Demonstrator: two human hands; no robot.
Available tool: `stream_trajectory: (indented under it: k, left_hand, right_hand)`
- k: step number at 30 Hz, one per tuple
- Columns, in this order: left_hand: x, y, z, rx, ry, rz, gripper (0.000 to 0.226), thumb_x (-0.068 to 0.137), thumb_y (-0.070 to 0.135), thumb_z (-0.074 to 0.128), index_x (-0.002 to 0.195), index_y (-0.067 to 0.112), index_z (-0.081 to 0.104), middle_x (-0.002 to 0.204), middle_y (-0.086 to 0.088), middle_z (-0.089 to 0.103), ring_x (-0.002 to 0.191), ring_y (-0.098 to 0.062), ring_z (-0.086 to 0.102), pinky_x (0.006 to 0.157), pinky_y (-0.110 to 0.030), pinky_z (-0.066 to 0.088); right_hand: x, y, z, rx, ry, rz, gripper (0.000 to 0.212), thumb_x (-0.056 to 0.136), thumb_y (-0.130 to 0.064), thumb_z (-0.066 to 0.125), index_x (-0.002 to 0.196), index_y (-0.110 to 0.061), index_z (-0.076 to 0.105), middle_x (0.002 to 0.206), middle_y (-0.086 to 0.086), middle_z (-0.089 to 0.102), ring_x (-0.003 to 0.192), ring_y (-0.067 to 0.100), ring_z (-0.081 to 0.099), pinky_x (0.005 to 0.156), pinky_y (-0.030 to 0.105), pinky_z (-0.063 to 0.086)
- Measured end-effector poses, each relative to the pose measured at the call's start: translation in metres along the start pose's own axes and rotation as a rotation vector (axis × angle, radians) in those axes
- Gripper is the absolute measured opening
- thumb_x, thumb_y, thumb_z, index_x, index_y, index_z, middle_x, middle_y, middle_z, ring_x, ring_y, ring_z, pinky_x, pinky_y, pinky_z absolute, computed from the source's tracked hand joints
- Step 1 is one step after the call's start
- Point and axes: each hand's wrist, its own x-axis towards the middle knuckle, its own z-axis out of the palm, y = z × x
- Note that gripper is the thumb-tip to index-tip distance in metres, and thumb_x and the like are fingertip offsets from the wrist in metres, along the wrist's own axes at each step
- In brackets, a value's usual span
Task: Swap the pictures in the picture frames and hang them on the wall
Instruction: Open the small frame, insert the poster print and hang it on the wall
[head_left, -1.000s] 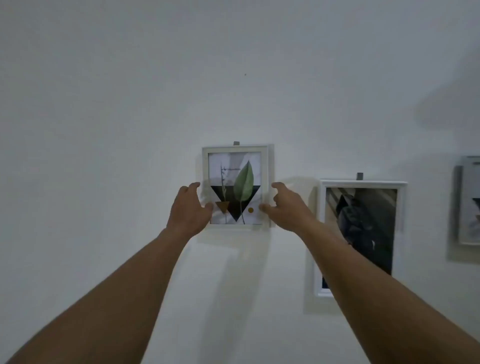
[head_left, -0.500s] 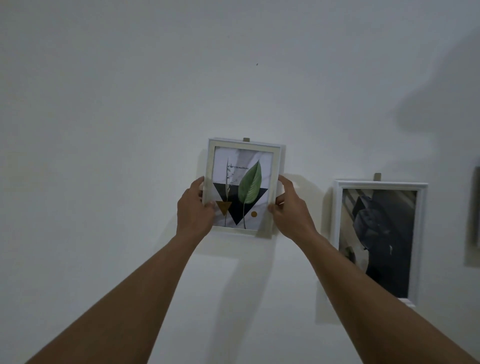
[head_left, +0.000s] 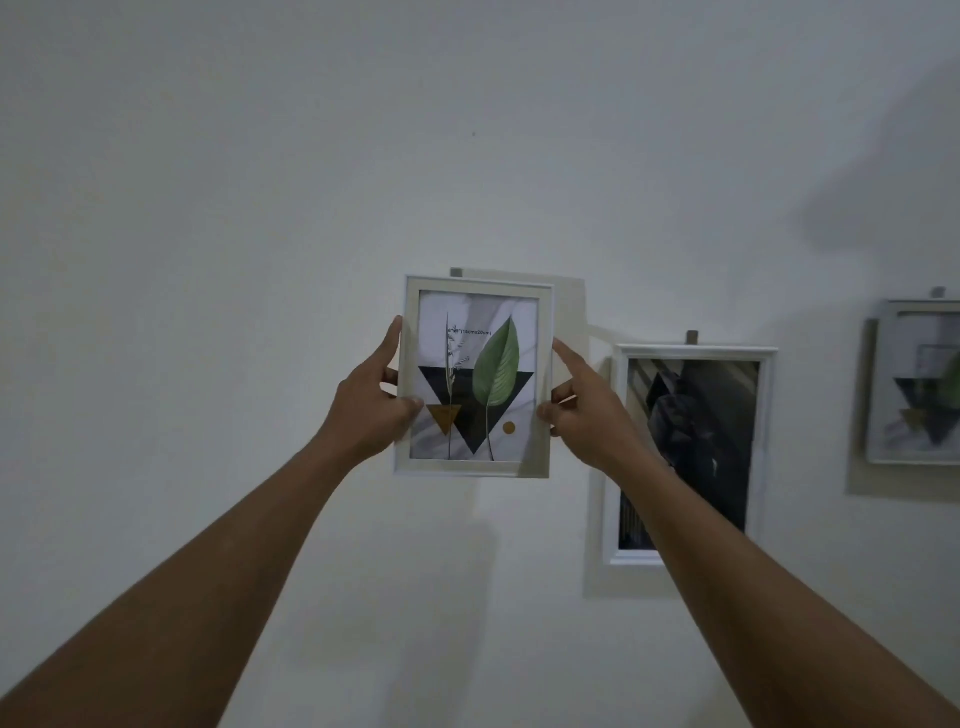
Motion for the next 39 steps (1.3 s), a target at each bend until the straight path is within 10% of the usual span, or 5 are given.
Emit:
stream_trajectory:
  k: [20,25,32,39]
  left_hand:
    - [-0.287,0.002,0.155,-0.188,-0.256,-0.453,0.081,0.091,0.006,0.060,0.145,0.054,0.023,0.100,-0.001,0.066,0.087,-0.026,0.067,0.077,-0.044,0.058]
    - [-0.358,-0.023,0.195,-0.172,-0.299,-0.602,0.078,0.091,0.006,0.060,0.145,0.049,0.026,0.097,0.002,0.065,0.082,-0.017,0.065,0.062,-0.022,0.052]
    - [-0.416,-0.059,0.230,-0.240,-0.379,-0.845,0.081,0.087,-0.003,0.061,0.144,0.047,0.033,0.089,-0.001,0.068,0.071,-0.013,0.059,0.059,-0.026,0.046]
    - [-0.438,-0.075,0.257,-0.488,-0.345,-1.080,0.080,0.082,-0.011,0.062,0.141,0.039,0.043,0.120,-0.009,0.068,0.104,-0.032,0.067,0.094,-0.053,0.051]
  right_hand:
    - [-0.294,0.156,-0.052,0.210,-0.257,0.406,0.081,0.089,-0.005,0.064,0.146,-0.052,0.030,0.097,0.008,0.062,0.075,0.030,0.067,0.072,0.053,0.058]
    - [-0.372,0.201,-0.028,0.357,-0.303,0.628,0.079,0.090,0.006,0.061,0.149,-0.040,0.035,0.086,0.006,0.051,0.066,0.021,0.050,0.065,0.041,0.050]
    - [-0.440,0.248,-0.006,0.473,-0.337,0.880,0.081,0.085,0.017,0.060,0.149,-0.029,0.039,0.081,0.005,0.044,0.076,0.022,0.045,0.065,0.029,0.052]
    - [-0.467,0.280,0.008,0.450,-0.358,1.024,0.064,0.090,0.008,0.059,0.144,-0.024,0.049,0.080,0.002,0.044,0.076,0.022,0.047,0.070,0.034,0.046]
